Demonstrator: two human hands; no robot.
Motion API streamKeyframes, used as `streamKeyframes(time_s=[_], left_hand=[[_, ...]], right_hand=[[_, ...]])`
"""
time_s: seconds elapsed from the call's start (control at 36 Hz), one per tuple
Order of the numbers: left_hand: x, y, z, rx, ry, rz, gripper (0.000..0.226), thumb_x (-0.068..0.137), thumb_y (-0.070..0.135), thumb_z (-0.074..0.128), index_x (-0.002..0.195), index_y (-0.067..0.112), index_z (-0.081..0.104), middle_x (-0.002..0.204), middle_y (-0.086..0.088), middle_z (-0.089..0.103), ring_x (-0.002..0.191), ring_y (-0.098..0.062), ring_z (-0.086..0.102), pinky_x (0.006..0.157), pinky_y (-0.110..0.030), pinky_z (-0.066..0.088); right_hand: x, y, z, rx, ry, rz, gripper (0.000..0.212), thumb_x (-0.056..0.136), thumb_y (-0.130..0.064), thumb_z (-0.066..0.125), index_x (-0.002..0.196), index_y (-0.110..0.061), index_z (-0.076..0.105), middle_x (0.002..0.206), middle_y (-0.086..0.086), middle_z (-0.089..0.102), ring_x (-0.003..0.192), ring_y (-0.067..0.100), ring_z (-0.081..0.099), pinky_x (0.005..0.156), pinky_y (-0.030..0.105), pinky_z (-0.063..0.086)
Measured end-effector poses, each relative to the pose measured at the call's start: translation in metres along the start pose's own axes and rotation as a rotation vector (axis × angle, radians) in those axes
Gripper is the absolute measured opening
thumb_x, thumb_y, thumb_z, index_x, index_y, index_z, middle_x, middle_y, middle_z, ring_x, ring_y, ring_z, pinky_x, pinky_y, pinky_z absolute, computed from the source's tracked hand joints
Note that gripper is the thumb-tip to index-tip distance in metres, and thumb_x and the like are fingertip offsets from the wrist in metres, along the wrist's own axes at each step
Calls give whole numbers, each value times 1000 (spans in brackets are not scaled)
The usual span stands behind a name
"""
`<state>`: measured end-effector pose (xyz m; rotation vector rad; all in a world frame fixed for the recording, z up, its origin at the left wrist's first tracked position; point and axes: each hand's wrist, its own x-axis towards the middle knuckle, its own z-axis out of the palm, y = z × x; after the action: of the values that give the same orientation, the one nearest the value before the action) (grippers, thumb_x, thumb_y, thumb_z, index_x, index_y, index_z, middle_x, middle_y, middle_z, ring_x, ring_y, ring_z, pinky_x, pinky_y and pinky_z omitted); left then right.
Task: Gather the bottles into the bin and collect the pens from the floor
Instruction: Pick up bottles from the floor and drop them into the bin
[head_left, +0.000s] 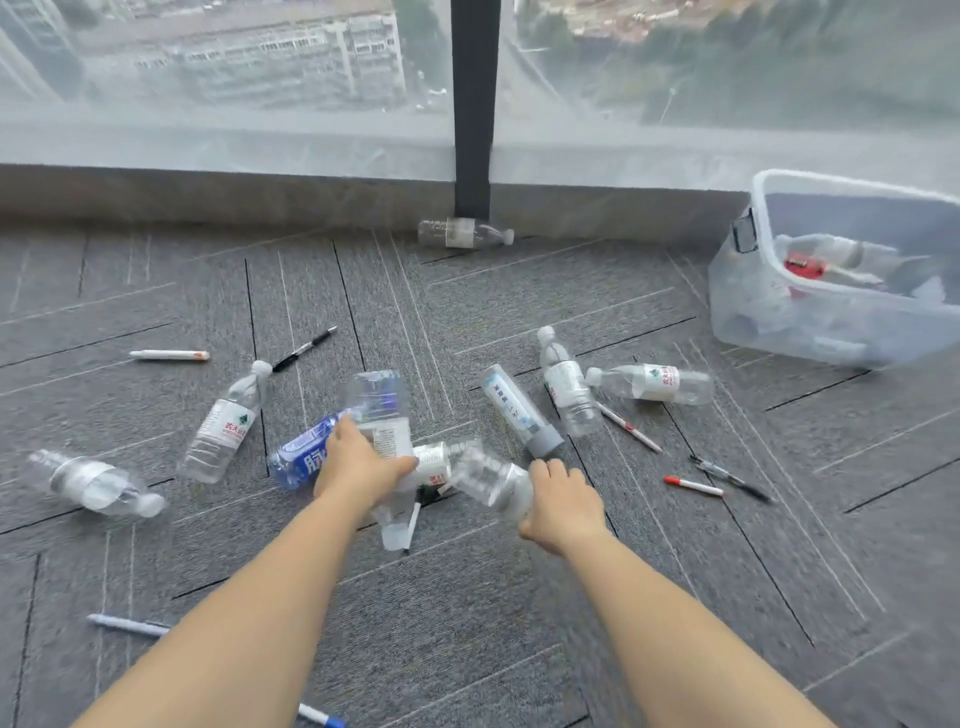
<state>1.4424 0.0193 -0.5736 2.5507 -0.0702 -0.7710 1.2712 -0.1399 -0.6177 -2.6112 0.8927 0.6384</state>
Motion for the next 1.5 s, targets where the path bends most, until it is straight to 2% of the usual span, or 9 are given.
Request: streamKeyframes(time_s=[0.22,0.31,0.58,0.75,0.89,0.97,1.08,1.31,1.5], left_hand=[[-100,140,-28,-157,-5,299,86,64,35,81,132,13,34,127,-8,46,112,-30,51,95,-47,46],[-153,190,-40,-206,-9,419,75,66,31,81,124,13,37,122,-7,46,108,-29,52,93,-42,46],[-331,316,-31,-319,-66,748,79,61,27,86,121,13,38,120,-7,43,103,-22,50,90,-31,43],[-363,347,-7,-290,-98,847,78,62,34,85,120,17,37,112,-1,46,100,-20,52,88,-33,45],[-350,380,-1,-271,-77,881,81,62,41,84,124,19,36,109,2,48,100,-19,52,91,-35,46],[-329,401,-1,-306,-66,900,81,56,42,86,116,24,35,112,0,52,104,-22,55,94,-41,48],[-309,412,0,-296,-60,906,84,54,44,85,118,25,34,115,-2,54,104,-23,57,93,-45,50],[-280,403,5,-233,-55,840,93,56,44,87,129,19,35,122,-6,54,109,-26,56,95,-44,48],[-279,386,0,-210,-77,841,85,65,34,85,130,15,33,113,-2,51,102,-23,54,93,-38,46]], right_hand=[[-91,78,-155,394,326,202,77,74,-58,64,132,-17,35,133,7,38,120,30,43,93,40,44],[-144,115,-201,543,469,222,77,75,-54,67,135,-18,34,133,5,37,122,28,43,96,36,39],[-320,238,-276,618,914,351,70,73,-54,71,124,-19,40,123,0,50,113,24,47,92,41,44],[-338,273,-285,727,1083,322,73,77,-45,73,133,-17,37,131,1,47,117,21,47,89,31,40],[-294,297,-331,861,1160,303,73,81,-40,71,136,-12,32,135,8,47,116,30,53,94,43,47],[-254,312,-386,949,1117,286,68,94,-26,57,147,-7,19,148,15,36,126,34,47,102,41,40],[-214,323,-419,920,901,485,63,95,-9,47,149,-3,15,144,21,38,127,35,44,98,37,39],[-193,323,-332,904,577,565,63,91,-13,53,145,-4,22,141,16,45,120,35,50,92,39,47],[-206,327,-302,852,529,641,58,90,-24,56,138,-7,29,124,16,55,101,31,58,77,37,50]])
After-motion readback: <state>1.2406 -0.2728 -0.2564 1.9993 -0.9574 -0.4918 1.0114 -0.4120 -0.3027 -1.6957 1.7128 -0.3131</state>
